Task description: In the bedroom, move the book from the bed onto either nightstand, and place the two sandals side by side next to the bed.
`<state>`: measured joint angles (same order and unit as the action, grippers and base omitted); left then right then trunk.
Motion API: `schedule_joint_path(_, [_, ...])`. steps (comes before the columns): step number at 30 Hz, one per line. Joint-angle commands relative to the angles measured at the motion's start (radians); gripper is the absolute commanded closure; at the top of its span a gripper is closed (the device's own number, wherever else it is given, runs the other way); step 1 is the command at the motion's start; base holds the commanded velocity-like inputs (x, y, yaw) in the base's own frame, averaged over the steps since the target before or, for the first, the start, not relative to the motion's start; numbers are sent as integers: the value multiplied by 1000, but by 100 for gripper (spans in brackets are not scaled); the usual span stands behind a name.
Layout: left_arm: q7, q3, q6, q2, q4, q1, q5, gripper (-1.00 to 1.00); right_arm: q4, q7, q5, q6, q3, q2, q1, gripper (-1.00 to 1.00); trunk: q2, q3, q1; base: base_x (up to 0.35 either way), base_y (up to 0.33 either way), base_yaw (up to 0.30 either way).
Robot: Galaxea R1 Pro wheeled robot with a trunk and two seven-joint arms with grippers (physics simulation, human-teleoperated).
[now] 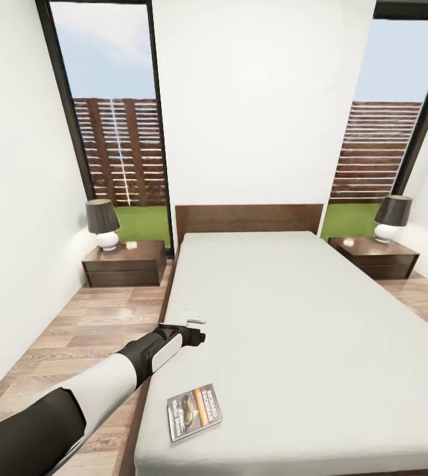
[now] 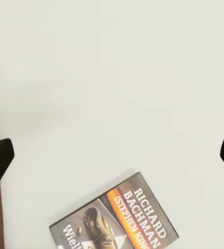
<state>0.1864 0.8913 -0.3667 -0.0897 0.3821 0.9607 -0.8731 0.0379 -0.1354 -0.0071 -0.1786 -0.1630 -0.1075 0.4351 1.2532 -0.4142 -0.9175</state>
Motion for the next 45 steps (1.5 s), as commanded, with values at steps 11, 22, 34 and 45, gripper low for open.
schedule_joint_path(11, [8, 8, -2, 1, -2, 1, -10, -100, 2, -61, -1, 42, -7, -3, 2, -100, 78, -35, -42, 0, 0, 0])
schedule_joint_path(22, [8, 8, -1, 1, -3, 1, -10, -100, 2, -74, -1, 66, -8, -8, 2, -100, 155, -70, -85, 0, 0, 0])
schedule_joint_path(34, [8, 8, -1, 1, -3, 1, -10, -100, 2, -77, -1, 69, -8, -8, 2, -100, 239, -107, -131, 0, 0, 0])
schedule_joint_path(45, [8, 8, -1, 1, -3, 1, -10, -100, 2, -82, -1, 70, -7, -8, 2, -100, 316, -142, -173, 0, 0, 0])
